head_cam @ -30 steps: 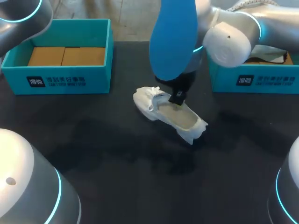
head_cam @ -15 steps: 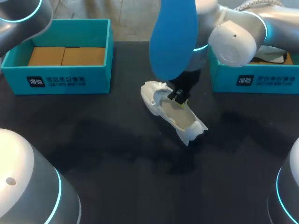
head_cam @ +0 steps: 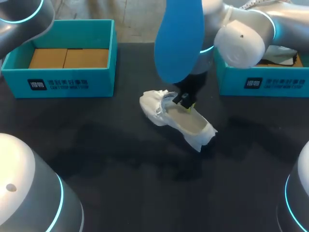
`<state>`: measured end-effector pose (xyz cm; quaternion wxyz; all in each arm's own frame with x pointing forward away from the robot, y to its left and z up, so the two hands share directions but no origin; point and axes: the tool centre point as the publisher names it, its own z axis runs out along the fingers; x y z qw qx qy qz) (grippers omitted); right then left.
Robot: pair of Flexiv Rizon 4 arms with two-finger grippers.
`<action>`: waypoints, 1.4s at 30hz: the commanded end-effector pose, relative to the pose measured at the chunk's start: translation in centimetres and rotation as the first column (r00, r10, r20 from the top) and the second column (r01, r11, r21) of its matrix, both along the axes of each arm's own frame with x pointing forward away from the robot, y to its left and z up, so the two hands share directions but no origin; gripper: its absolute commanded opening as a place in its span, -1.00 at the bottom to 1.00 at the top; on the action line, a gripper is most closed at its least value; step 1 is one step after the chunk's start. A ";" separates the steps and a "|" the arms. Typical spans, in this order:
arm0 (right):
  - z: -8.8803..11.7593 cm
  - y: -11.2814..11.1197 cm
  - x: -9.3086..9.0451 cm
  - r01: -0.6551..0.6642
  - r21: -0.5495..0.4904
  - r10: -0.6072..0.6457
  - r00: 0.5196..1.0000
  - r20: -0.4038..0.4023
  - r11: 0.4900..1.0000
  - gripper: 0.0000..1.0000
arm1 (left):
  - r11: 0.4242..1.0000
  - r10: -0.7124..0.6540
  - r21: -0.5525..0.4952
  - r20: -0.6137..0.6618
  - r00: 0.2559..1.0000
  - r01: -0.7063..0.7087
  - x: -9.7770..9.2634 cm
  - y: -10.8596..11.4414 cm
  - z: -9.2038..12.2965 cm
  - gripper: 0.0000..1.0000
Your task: Take the shoe out of the shoebox, open the shoe tongue, remove and reinsert the insole, then place the shoe into the shoebox
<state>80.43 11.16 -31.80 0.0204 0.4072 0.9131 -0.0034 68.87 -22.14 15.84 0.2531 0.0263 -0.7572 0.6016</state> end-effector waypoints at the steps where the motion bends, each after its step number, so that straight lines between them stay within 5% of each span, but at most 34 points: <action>1: -0.6 -0.2 0.2 0.116 0.042 -0.114 0.992 -0.060 0.992 -1.00 | 1.000 -0.001 0.002 0.000 1.000 0.001 0.1 -0.1 0.0 -1.00; 5: -0.3 -0.9 -0.8 0.323 0.077 -0.313 0.942 -0.120 0.943 -1.00 | 1.000 -0.001 0.002 0.000 1.000 0.001 0.1 -0.1 0.0 -1.00; 20: 1.0 -2.0 -4.2 0.573 0.241 -0.534 0.819 -0.209 0.784 -1.00 | 1.000 -0.001 0.002 0.000 1.000 0.001 0.1 -0.1 0.0 -1.00; 42: -0.5 -0.6 -3.6 0.490 0.318 -0.414 0.866 -0.279 0.811 -1.00 | 1.000 -0.001 0.002 0.000 1.000 0.001 0.1 -0.1 0.0 -1.00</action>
